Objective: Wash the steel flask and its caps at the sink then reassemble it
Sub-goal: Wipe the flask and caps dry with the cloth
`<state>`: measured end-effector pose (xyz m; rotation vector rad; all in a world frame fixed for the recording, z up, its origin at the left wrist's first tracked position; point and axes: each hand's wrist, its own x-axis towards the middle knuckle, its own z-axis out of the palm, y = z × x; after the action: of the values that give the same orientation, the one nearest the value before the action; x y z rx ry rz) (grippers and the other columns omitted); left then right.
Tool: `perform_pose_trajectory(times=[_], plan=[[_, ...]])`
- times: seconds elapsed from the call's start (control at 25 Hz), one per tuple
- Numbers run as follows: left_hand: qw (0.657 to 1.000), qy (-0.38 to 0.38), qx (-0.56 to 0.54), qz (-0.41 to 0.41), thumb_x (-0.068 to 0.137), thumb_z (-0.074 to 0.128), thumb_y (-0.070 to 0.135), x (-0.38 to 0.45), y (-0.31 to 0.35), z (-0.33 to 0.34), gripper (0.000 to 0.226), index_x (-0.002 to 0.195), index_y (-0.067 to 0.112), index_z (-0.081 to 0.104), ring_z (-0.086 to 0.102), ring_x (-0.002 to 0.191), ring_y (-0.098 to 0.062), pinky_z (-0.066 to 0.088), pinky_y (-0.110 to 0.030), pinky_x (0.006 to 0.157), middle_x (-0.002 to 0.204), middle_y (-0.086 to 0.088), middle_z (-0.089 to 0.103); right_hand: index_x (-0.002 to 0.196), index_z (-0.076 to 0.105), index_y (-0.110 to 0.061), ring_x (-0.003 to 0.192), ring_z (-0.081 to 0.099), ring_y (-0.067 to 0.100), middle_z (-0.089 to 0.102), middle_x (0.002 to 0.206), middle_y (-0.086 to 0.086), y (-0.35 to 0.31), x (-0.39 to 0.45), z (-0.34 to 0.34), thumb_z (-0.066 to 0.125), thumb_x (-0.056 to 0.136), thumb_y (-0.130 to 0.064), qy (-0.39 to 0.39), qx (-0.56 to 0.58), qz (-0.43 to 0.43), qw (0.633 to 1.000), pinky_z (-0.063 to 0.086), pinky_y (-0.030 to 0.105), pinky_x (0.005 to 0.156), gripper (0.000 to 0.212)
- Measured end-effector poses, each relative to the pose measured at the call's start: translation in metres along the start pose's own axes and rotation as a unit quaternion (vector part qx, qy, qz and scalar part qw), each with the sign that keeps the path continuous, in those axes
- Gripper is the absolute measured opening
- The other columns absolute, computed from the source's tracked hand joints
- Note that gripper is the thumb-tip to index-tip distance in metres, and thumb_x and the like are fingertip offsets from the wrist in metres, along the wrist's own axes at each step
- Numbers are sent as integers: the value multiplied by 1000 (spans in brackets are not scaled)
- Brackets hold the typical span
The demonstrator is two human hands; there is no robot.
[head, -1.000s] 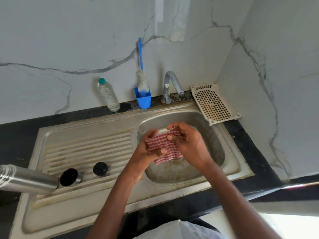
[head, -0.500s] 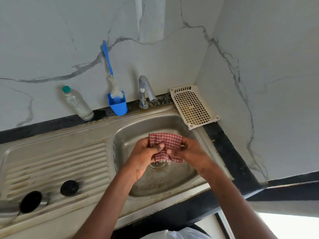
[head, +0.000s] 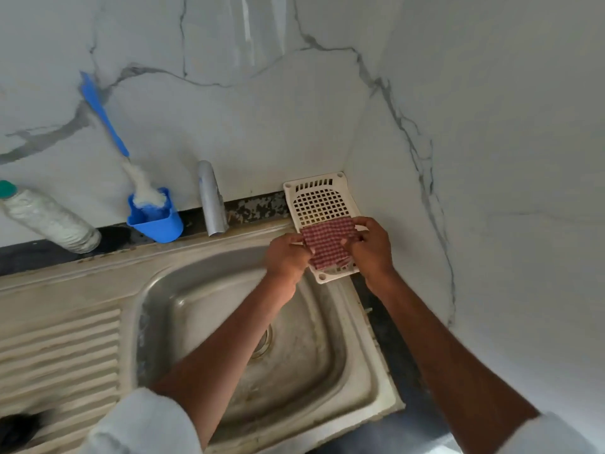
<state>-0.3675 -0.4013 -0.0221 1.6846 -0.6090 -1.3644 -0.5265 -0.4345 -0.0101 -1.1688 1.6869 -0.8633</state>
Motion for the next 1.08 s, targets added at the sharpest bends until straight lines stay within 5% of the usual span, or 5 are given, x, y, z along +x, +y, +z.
perform_pose_trajectory(times=[0.12,0.28,0.56,0.8,1.08], plan=[[996,-20,90,1,82,73,4,27,2,22,18,95,16,71,74,94,-26,63,-40,80,104,-11,78,121,65,-21,103,73,26,73,114,8,2,42,1,62,92,2,-1,-120,-28,992,62,33,79,37],[959,-25,241,146,95,68,9,19,-4,18,25,119,13,73,68,105,-15,54,-26,89,112,4,71,123,62,-5,113,64,36,66,123,17,8,52,7,62,91,-8,-18,-389,-63,919,53,41,93,33],[880,47,369,294,97,56,0,-35,-51,-68,38,123,22,72,59,115,-9,46,-25,100,122,7,67,131,56,-16,129,52,31,54,138,7,22,-47,49,63,81,-12,3,-375,-280,884,42,48,109,51],[810,181,510,225,90,67,7,-93,-121,-171,56,145,11,58,48,144,-31,40,-48,120,153,-11,53,133,58,-17,143,44,28,50,150,10,47,-148,103,62,88,-16,-63,-375,-336,862,40,53,113,46],[824,174,536,54,107,46,47,-154,-189,-256,79,168,15,8,-5,163,-27,7,-47,132,177,-7,-2,118,69,-27,145,41,20,48,152,1,75,-224,165,56,98,-27,-184,-409,-342,826,34,52,114,24]])
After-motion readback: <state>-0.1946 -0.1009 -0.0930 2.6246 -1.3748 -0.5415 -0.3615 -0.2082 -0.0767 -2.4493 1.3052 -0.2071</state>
